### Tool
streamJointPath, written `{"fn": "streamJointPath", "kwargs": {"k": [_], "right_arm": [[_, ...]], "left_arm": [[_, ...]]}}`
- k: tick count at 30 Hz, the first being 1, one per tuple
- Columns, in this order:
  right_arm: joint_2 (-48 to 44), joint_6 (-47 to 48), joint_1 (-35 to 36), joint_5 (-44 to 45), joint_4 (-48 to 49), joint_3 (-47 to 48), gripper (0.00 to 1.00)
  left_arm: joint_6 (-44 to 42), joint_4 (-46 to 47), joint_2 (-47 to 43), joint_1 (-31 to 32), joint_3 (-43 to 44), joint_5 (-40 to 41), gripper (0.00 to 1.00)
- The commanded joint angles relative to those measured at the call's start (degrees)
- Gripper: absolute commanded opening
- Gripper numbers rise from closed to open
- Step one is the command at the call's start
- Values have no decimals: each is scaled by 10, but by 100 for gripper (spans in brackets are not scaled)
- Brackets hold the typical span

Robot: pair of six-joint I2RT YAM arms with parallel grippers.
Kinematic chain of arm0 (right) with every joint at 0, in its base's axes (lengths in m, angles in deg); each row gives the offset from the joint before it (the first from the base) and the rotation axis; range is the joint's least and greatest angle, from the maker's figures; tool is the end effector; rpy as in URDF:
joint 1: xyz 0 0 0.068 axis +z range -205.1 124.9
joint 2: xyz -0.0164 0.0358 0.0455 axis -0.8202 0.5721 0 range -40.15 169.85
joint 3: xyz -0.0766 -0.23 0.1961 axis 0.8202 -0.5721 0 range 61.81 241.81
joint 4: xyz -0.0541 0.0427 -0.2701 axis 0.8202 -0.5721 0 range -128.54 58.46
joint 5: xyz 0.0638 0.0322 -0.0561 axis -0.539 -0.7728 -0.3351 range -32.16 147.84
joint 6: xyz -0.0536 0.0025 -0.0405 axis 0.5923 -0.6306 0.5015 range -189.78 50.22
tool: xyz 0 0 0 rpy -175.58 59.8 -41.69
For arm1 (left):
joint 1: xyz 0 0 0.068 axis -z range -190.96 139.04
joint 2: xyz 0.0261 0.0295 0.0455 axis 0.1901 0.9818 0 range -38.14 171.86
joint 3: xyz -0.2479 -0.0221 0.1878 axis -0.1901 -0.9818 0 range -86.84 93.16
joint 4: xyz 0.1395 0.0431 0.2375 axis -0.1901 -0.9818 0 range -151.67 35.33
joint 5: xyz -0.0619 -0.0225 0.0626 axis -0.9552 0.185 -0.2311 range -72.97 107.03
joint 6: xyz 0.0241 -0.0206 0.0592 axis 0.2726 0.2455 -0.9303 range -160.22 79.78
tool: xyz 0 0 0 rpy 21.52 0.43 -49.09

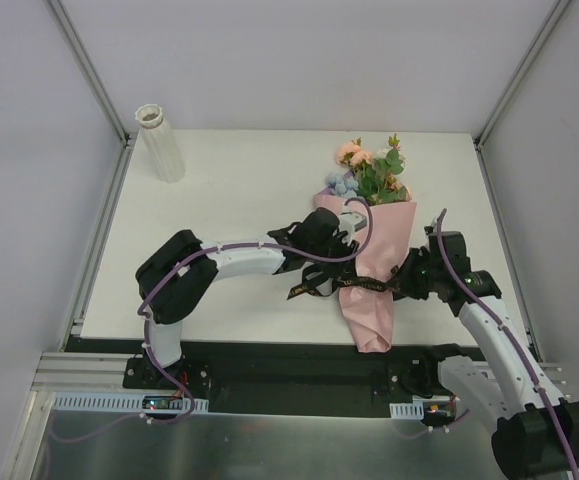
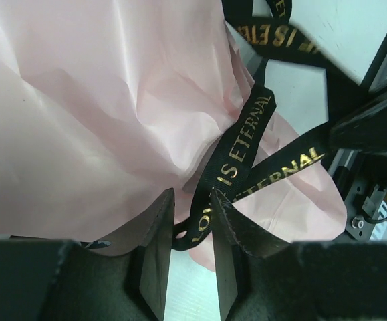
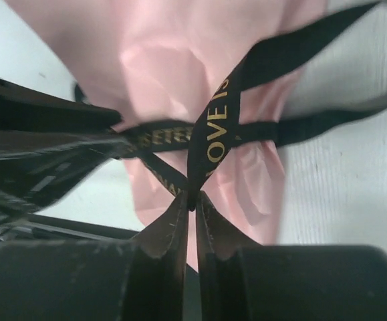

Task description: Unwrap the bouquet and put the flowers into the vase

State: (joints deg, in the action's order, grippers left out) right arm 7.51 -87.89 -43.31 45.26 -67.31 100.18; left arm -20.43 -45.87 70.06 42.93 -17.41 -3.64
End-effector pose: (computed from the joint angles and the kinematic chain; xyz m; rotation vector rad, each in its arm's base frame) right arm 0.1679 0.0470 0.2655 0.0230 2.3921 0.5094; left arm 0.2591 -0.3871 0.2222 0.8904 2.0914 -1.1128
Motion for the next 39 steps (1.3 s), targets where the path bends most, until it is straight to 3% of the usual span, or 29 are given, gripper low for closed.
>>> {"fn": "streamJointPath", "kwargs": {"k": [1, 4, 5, 8, 9, 14, 23, 39], "right_arm": [[9, -31, 15, -28, -18, -55, 13], [10, -9, 17, -37, -18, -76, 26], [11, 0, 17, -32, -23, -58, 37], [9, 12, 15, -6, -54, -10, 55], [8, 9, 15, -14, -55, 12, 57], [23, -41, 12, -25, -33, 35, 56], [131, -122, 12, -23, 44, 15, 51], [199, -248, 1, -67, 246, -80, 60]], "left_arm": [[-1, 39, -30, -6, -10, -21, 27], [5, 48, -33, -12, -12, -24, 30], [6, 50, -35, -15, -11, -26, 32], [22, 50, -39, -28, -6, -46, 35], [41, 51, -38, -33, -3, -53, 35], [74, 45, 2, -51, 39, -119, 33], [71, 35, 83, -52, 96, -125, 15], [63, 72, 118, -51, 74, -90, 9]]}}
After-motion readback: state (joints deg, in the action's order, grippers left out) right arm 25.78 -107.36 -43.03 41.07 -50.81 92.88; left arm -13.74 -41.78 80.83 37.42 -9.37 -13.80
